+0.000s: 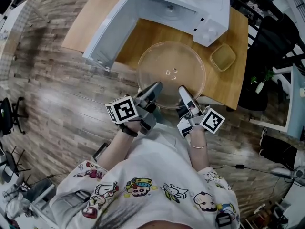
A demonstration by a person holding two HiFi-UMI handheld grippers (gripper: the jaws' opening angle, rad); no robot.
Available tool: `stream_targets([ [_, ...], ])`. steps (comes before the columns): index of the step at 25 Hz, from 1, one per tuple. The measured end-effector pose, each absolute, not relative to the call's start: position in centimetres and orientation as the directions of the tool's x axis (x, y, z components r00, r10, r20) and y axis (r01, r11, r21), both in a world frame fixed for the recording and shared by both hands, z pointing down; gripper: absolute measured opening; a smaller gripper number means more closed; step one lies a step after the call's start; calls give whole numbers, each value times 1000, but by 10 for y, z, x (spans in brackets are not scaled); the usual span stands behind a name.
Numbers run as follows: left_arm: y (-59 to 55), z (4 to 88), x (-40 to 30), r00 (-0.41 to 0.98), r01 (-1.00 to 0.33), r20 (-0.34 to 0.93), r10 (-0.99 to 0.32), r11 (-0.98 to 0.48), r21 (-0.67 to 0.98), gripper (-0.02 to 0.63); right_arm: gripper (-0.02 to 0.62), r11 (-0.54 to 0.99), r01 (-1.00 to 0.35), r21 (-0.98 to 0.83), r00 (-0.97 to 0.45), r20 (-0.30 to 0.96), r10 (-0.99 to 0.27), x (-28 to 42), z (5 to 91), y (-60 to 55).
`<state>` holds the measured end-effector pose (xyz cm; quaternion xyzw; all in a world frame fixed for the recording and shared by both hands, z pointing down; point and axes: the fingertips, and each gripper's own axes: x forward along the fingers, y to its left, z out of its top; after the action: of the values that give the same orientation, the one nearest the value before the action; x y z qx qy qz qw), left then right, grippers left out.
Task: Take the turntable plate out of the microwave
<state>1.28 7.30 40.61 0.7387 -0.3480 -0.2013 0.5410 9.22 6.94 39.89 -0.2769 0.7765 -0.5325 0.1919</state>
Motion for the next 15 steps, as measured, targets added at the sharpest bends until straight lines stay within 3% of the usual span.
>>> stream_targets([
  [15, 80, 386, -7, 732, -289, 76, -677, -207, 935, 61, 80, 288, -245, -926, -760, -1, -650, 72, 377, 79],
])
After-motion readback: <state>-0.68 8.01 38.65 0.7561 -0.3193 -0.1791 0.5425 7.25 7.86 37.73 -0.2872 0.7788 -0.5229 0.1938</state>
